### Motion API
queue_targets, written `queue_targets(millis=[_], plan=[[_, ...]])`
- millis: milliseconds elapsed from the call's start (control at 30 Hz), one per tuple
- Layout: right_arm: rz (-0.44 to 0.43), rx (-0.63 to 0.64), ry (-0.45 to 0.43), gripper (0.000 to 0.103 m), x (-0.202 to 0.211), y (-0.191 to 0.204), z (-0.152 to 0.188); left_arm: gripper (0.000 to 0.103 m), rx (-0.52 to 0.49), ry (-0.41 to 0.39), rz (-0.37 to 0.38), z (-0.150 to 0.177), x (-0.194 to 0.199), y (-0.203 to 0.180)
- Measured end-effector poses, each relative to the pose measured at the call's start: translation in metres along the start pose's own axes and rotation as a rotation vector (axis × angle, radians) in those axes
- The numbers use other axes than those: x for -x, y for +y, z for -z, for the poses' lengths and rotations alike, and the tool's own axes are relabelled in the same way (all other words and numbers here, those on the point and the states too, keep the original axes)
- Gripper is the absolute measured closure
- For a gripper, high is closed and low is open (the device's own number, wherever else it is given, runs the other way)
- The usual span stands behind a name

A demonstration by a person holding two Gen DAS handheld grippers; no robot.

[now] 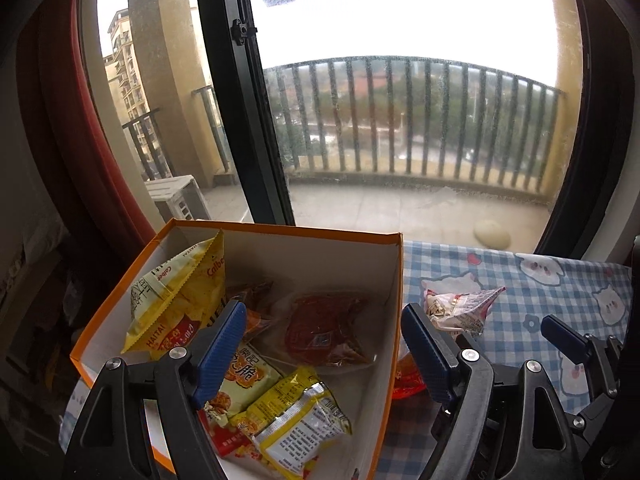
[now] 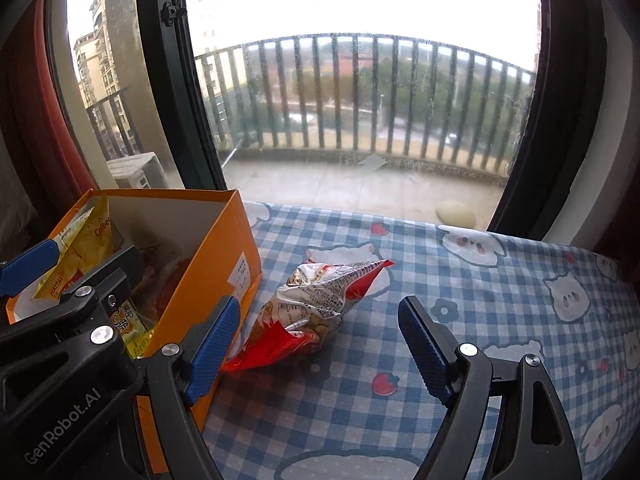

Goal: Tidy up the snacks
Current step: 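Move the right tool onto the red-and-white chip bag, then close the right tool on the chip bag and lift it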

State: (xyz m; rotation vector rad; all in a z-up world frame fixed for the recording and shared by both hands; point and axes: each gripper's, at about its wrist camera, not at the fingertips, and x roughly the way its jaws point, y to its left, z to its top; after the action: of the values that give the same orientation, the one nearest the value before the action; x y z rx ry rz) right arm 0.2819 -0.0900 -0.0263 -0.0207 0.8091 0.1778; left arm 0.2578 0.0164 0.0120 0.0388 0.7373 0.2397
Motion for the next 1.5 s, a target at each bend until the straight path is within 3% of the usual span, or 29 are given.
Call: queue_targets(millis=[200, 467, 767, 867, 1100, 1500], plan=[[-0.043, -0.018, 0.061, 0.02, -0.035, -0.002, 0.007, 0.022, 0.005, 0.019, -0.032, -0.002, -0.013, 0.001], [-0.063, -0.016, 0.108, 0.02, -0.068, 0.003, 0.013, 0.022, 0.013, 0.051, -0.019, -0.006, -0.029, 0.002], [-0.094, -0.045, 0.129, 0.02, -0.084, 0.001, 0.013, 0.022, -0.005, 0.08, -0.033, -0.007, -0.032, 0.001], [-0.132, -0.064, 0.147, 0.033, -0.085, 0.002, 0.013, 0.022, -0.003, 0.082, -0.033, -0.007, -0.032, 0.0], [-0.12, -0.079, 0.147, 0.06, -0.082, 0.002, 0.011, 0.022, -0.01, 0.079, -0.045, -0.005, -0.03, -0.002], [-0.083, -0.069, 0.076, 0.063, -0.031, -0.002, 0.01, 0.022, -0.012, 0.05, -0.009, -0.002, -0.011, -0.003]])
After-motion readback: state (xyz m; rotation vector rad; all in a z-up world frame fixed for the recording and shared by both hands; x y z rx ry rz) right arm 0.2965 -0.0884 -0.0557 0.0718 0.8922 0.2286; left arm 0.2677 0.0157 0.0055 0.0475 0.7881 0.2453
